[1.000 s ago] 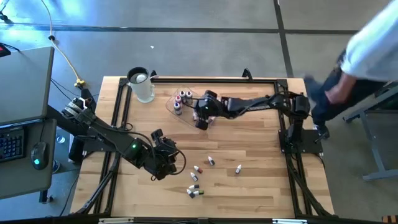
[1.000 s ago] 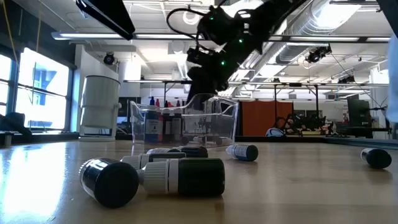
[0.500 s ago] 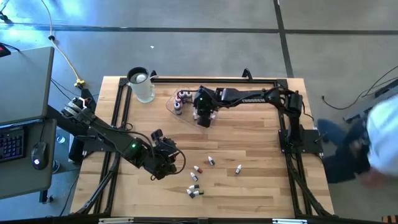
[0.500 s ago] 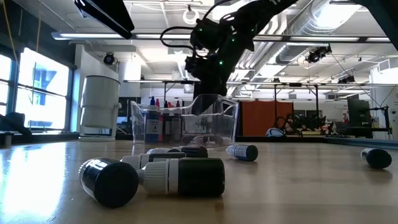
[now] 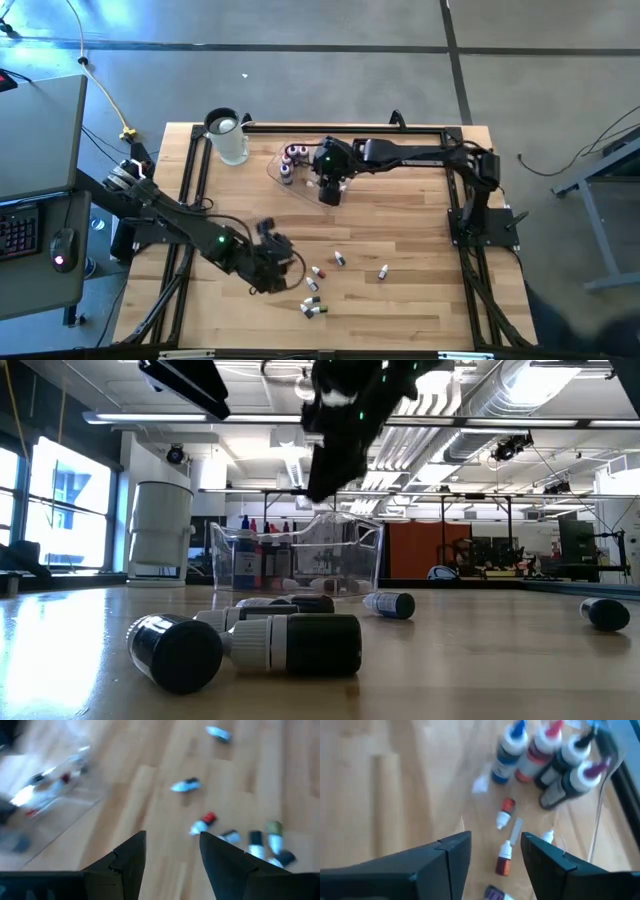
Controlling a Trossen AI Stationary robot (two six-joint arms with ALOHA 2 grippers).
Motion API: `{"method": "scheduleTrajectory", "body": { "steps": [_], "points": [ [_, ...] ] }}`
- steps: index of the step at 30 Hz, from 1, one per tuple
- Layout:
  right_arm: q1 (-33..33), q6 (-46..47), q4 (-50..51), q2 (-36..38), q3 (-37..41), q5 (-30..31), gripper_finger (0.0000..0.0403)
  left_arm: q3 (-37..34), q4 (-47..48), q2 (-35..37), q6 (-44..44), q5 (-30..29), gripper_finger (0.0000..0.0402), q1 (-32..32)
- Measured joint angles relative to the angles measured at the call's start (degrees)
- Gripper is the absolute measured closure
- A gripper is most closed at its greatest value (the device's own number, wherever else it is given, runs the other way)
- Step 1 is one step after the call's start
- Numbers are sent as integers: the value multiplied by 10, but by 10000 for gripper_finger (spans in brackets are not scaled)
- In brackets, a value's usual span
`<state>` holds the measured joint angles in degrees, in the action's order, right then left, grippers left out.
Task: Pick & Place food coloring
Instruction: Put the small red food coloring bottle into the bin
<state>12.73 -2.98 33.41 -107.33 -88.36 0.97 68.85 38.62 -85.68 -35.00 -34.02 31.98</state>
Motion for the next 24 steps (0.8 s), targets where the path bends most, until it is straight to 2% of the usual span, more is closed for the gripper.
{"method": "scheduleTrajectory", "body": {
  "steps": [3, 9, 14, 18, 24],
  "points": [
    [-21, 0, 44, 29, -26, 2, 242, 0, -60, -30, 66, 38, 220, 0],
    [-73, 1, 158, 90, -51, -1, 254, -1, -117, -98, 171, 113, 220, -24],
    [-103, 13, 281, 139, -43, -16, 256, -1, -195, -145, 234, 212, 220, -64],
    [-121, 56, 317, 182, 5, -20, 258, 2, -257, -179, 275, 311, 220, -102],
    [-136, 106, 261, 252, 130, 5, 258, -1, -268, -225, 278, 384, 220, -151]
  ]
}}
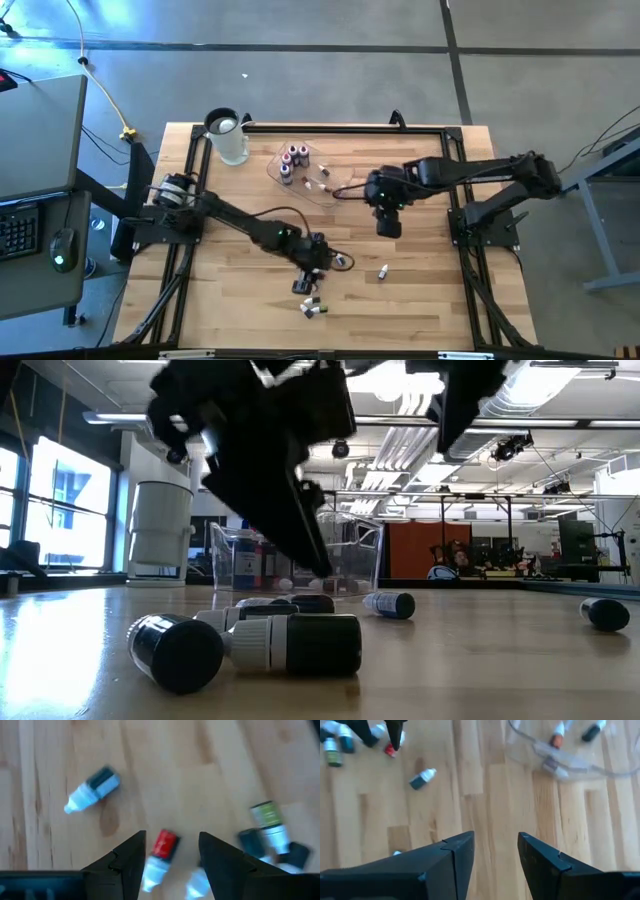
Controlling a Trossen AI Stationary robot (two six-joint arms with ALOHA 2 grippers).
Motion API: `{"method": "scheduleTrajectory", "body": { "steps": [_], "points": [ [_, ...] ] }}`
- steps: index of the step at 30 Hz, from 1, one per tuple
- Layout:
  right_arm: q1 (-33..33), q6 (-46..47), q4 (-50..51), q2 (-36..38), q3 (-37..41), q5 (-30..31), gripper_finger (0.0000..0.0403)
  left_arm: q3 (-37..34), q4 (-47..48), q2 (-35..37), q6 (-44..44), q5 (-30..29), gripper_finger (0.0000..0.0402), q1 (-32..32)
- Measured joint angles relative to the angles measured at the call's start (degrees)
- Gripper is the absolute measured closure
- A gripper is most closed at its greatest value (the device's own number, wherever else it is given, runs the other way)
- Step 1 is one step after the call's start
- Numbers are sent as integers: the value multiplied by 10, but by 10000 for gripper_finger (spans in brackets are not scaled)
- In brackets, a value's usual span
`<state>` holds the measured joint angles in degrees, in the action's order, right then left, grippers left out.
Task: Pick & Place food coloring
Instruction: Put the small red food coloring bottle into the bin
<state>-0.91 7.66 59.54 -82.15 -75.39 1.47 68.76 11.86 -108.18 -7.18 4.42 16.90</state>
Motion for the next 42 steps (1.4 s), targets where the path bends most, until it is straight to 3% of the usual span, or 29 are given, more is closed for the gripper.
{"method": "scheduleTrajectory", "body": {
  "steps": [10, 20, 28, 42],
  "points": [
    [-8, 80, -187, 76, 219, 13, 257, 2, -4, -45, -1, 26, 220, -28],
    [-8, 36, -422, 80, 363, 16, 257, 1, -27, -47, -8, 16, 220, -26],
    [-7, -2, -521, 80, 413, 16, 260, 1, -31, -47, -8, -15, 220, -26],
    [-7, -2, -521, 79, 419, 16, 262, 1, -31, -47, -10, -16, 220, -26]
  ]
}}
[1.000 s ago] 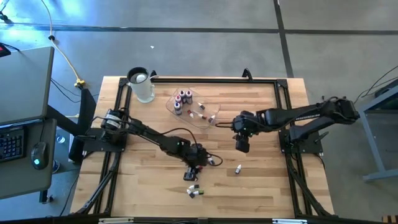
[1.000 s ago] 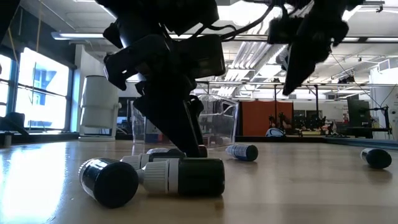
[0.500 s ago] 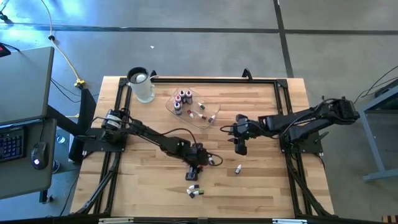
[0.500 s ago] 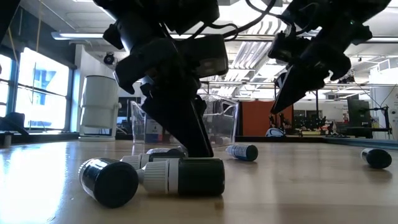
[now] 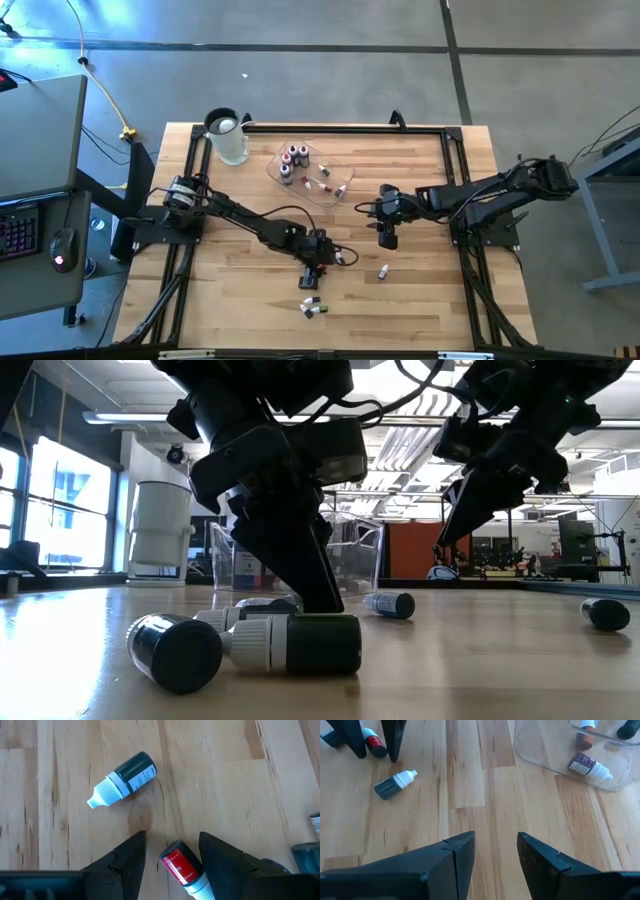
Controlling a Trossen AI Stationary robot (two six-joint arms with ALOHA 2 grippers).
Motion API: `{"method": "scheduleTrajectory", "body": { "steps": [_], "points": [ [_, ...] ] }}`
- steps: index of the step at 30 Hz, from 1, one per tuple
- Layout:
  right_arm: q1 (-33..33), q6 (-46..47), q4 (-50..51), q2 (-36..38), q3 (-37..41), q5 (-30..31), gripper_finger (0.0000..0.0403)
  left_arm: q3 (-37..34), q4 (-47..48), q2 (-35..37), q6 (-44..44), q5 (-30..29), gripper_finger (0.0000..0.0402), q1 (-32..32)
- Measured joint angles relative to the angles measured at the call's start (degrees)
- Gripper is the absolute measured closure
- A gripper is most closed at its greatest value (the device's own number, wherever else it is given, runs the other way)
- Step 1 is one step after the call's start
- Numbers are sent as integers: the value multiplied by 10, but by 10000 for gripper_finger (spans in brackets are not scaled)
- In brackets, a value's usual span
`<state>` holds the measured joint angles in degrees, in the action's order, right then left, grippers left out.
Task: Pick & Place food coloring
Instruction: Put the small red food coloring bottle into the bin
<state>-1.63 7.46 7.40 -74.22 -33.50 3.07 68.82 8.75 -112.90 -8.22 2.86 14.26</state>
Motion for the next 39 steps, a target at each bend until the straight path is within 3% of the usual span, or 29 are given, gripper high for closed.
{"method": "scheduleTrajectory", "body": {
  "steps": [39],
  "points": [
    [0, 0, 0, 0, 0, 0, 251, 0, 2, 1, -58, -19, 220, 0]
  ]
}}
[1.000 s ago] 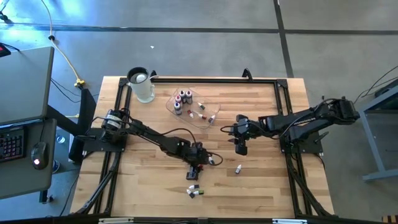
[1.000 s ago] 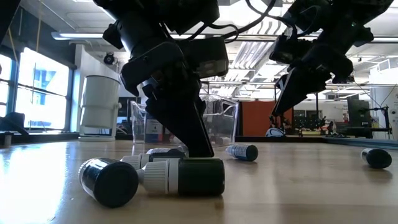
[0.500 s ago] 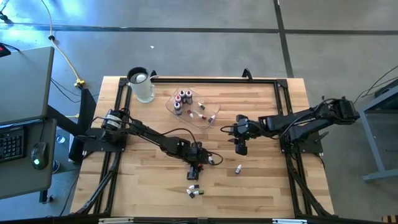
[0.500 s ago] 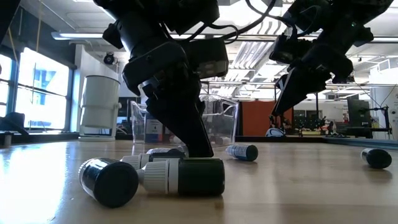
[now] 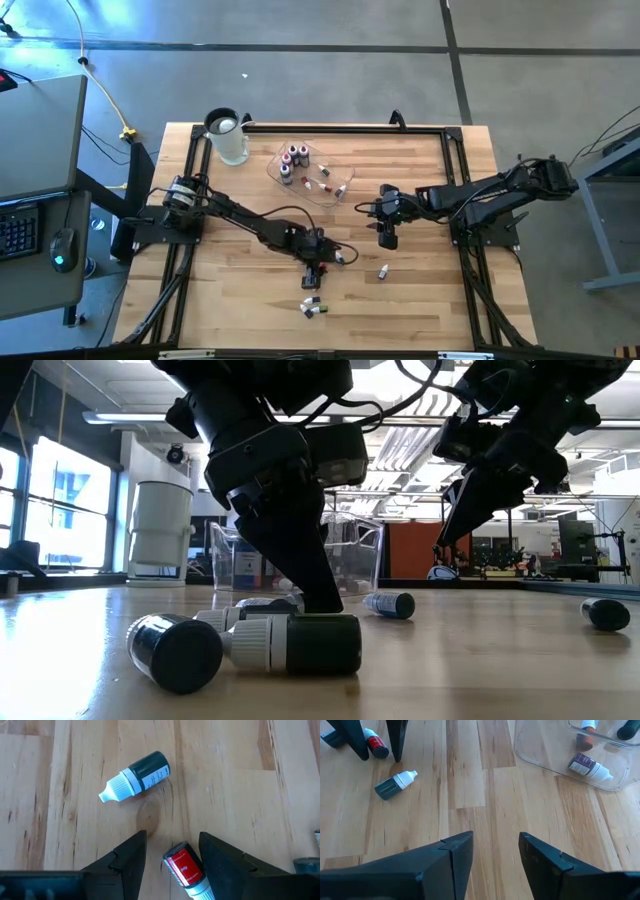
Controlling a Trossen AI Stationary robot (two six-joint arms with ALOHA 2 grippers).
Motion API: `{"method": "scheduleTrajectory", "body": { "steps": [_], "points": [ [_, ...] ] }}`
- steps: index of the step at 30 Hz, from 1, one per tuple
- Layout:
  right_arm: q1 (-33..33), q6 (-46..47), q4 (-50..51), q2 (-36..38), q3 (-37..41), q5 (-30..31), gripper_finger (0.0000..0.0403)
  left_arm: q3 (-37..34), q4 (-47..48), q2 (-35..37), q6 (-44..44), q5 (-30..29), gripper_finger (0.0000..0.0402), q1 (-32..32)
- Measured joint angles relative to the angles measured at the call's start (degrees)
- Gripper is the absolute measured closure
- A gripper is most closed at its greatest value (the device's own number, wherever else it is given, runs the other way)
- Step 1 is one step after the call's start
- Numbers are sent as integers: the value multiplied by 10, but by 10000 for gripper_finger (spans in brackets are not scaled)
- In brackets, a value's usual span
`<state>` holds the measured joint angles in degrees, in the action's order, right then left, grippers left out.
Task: Pick & Place food coloring
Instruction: Put the small red food coloring bottle into the bin
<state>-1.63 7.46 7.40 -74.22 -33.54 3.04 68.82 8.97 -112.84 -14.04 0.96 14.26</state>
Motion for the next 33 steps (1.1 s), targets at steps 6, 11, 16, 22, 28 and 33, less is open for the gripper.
{"method": "scheduleTrajectory", "body": {
  "steps": [6, 11, 16, 22, 28, 33],
  "points": [
    [0, 0, 0, 0, 0, 0, 248, 0, 0, 0, -13, -1, 229, 0],
    [0, 0, 0, 0, 0, 0, 247, 0, 2, 0, -24, -3, 273, 0],
    [0, 0, 0, 0, 0, 0, 245, 6, 11, 0, -39, 29, 315, -1],
    [0, 0, 0, 0, 0, 0, 248, 59, 80, 0, 2, 51, 325, 0],
    [0, 0, 0, 0, 0, 0, 247, 140, 205, 0, 22, -8, 324, 0],
    [0, 0, 0, 0, 0, 0, 245, 149, 245, 0, -12, 1, 294, 1]
  ]
}}
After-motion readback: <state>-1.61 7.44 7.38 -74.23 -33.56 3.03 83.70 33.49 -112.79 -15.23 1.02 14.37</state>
